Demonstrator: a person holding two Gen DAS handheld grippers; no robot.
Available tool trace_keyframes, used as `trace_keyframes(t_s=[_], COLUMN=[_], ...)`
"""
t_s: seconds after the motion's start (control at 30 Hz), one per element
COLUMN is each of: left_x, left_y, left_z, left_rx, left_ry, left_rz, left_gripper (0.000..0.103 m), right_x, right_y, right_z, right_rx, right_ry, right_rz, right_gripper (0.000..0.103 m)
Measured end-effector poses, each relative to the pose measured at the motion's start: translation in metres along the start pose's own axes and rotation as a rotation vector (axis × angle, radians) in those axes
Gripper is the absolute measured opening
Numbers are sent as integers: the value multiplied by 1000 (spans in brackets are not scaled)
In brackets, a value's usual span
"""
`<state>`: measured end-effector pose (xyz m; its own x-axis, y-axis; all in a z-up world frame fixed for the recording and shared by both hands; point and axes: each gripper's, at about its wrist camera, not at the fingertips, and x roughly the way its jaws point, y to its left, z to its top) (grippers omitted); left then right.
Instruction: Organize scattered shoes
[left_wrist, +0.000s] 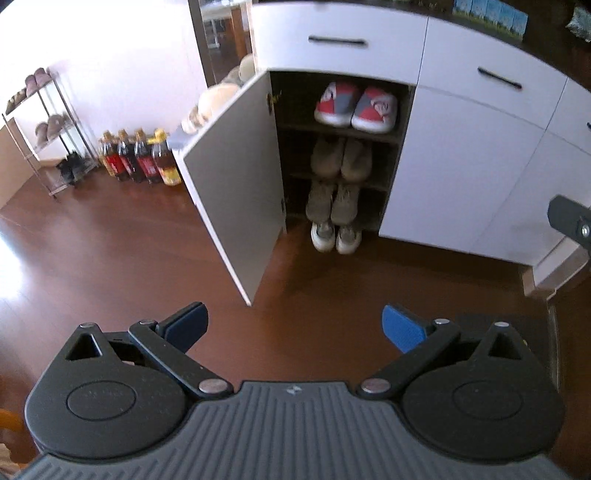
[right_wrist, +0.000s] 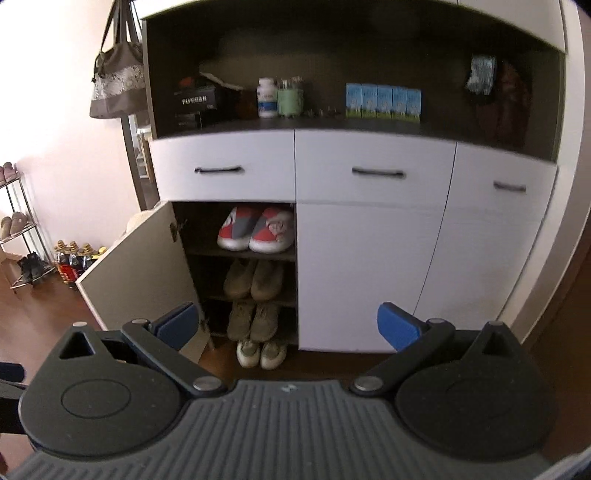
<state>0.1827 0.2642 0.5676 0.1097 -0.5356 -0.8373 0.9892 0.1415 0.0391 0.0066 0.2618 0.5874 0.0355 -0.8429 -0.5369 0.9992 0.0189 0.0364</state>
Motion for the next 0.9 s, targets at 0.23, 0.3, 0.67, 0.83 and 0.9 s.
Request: trace_keyframes(t_s=[0.23,0.3,0.67,0.83,0.9], left_x=[1,1,-7,-8,-7], left_y=[-4,-3,1,-3,-6], left_z=[-5,-5,-3,-1,-1], left_rx=[60,63,62,77,76], left_ry=[19,20,2,-5,-5], left_rz=[-25,-40,-52,-29,-28], left_gripper=[102,102,102,102,102], right_x=[-2,-4,-8,-9,-10], right_y=[11,14,14,12,11], right_z=[-15,-16,-16,-16,-17], right_rx=[-5,-13,-52,-68,-75], right_ry=[41,45,68,73,76], right_rz=[-23,-27,-22,-7,-1], right_gripper=[102,102,102,102,102])
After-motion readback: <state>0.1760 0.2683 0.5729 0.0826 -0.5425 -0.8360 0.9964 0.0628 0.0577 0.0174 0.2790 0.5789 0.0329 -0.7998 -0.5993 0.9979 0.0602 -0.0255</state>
